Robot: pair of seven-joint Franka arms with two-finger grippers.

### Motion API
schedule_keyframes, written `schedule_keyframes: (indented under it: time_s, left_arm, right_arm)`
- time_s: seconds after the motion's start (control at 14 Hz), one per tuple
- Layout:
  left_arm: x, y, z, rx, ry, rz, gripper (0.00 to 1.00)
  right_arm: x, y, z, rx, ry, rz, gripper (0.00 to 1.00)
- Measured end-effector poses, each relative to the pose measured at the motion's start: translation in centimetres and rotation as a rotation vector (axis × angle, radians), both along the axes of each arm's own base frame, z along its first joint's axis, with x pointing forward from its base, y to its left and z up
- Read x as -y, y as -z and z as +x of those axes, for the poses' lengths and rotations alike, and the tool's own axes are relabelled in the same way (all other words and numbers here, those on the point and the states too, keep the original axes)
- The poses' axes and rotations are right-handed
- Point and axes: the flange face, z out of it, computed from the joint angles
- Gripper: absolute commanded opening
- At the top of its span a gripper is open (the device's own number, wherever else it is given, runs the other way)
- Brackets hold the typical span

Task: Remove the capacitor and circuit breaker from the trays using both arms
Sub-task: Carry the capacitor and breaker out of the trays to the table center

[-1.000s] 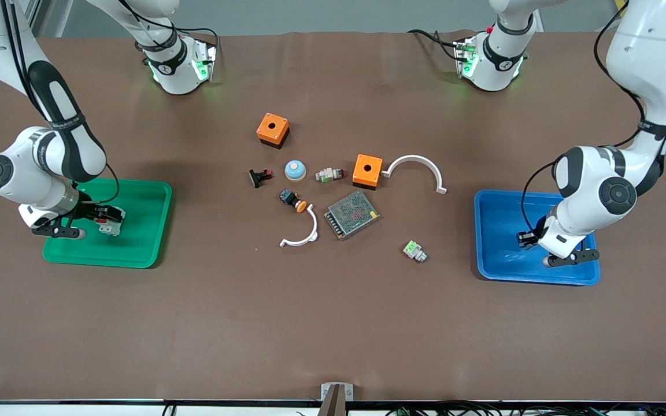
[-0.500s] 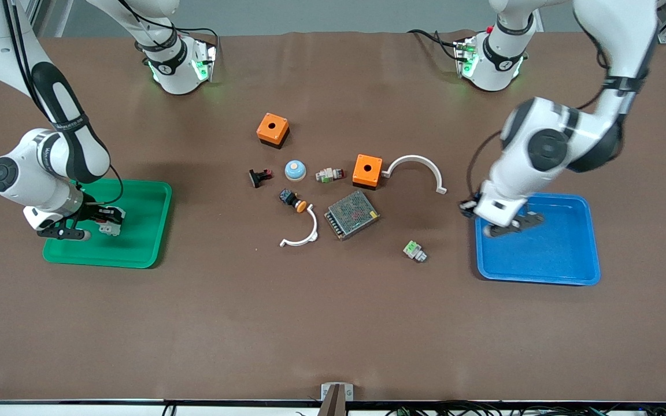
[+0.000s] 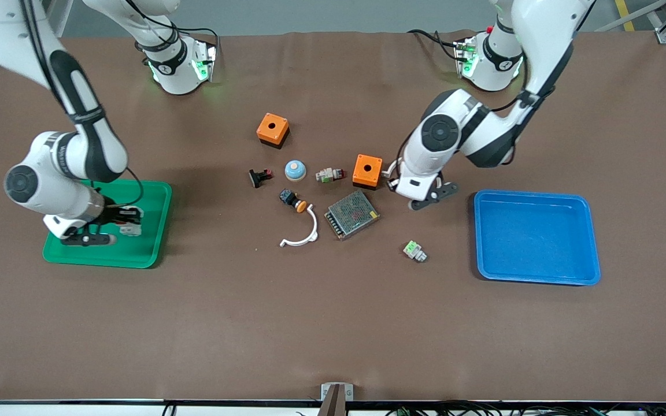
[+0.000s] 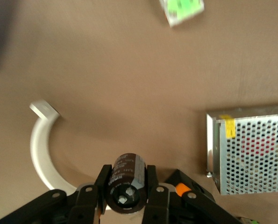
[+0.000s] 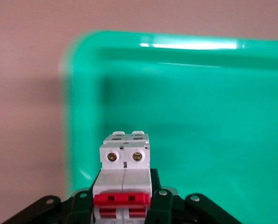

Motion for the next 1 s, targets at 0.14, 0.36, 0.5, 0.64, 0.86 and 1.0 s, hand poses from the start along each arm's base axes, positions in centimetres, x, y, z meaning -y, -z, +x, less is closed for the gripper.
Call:
schedule_keyframes:
  time_s: [0.14, 0.36, 0.5, 0.64, 0.86, 1.0]
  left_arm:
    - [0.4, 1.8, -0.9, 0.003, 0.01, 0.04, 0.01]
    - [-0.6, 4.5, -1.3, -0.01, 0.015, 0.078, 0.02]
    - [-1.3, 6.0, -0.7, -0.015, -0.006, 0.052, 0.17]
    - [-1.8, 7.1, -0.4, -0.021, -0.023, 0.033, 0.9]
    - [-2.7, 7.2, 0.7, -0.011, -0.046, 0.031, 1.0]
    - [-3.3, 5.4, 2.7, 0.033, -0.07, 0.017, 1.0]
  right_arm:
    - [-8.7, -2.1, 0.4, 0.024, 0.029, 0.004, 0.0]
    - [-21.5, -3.2, -0.7, 0.05, 0.086, 0.003, 0.0]
    - [-27.5, -2.2, -1.6, 0.054, 0.111, 0.001, 0.0]
    - [-31.3, -0.2, -2.3, 0.065, 0.135, 0.001, 0.0]
    - [-33.9, 3.2, -3.0, 0.074, 0.149, 0.001, 0.0]
    - [-34.5, 4.7, -3.2, 0.072, 0.151, -0.003, 0.0]
